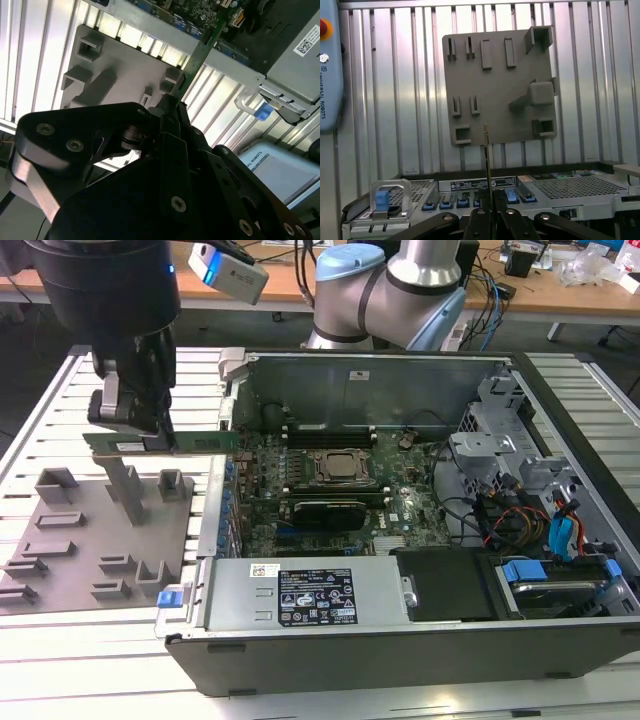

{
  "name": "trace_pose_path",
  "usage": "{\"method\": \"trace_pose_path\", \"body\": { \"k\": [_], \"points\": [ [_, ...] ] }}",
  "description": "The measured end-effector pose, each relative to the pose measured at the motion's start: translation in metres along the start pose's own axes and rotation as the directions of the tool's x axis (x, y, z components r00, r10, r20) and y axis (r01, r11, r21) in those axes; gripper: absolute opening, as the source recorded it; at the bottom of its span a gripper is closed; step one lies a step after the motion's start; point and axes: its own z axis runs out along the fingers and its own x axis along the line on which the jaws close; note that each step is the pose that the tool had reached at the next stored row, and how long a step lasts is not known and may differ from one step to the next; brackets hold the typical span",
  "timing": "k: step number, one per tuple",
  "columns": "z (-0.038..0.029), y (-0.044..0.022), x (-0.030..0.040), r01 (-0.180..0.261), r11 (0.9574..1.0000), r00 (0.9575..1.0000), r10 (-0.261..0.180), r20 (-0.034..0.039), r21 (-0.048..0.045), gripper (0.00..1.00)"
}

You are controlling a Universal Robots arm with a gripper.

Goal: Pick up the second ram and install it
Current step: 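Pick up the second ram and move it above second insertion slot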

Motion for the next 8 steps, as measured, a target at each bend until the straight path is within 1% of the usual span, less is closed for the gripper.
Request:
{"method": "trace_pose_path", "body": {
  "k": [2, 5, 7, 8],
  "points": [
    [-0.0002, -0.0048, -0.0004, 0.0, 1.0, 1.0, 0.0, 0.0, -0.0001, 0.14],
    [-0.0006, -0.0157, -0.0016, 0.0, 1.0, 1.0, 0.0, 0.0, -0.0007, 0.14],
    [-0.0012, -0.0287, -0.0033, 0.0, 1.0, 1.0, 0.0, 0.0, -0.0018, 0.14],
    [-0.0014, -0.0337, -0.0039, 0.0, 1.0, 1.0, 0.0, -0.0001, -0.0022, 0.14]
  ]
}}
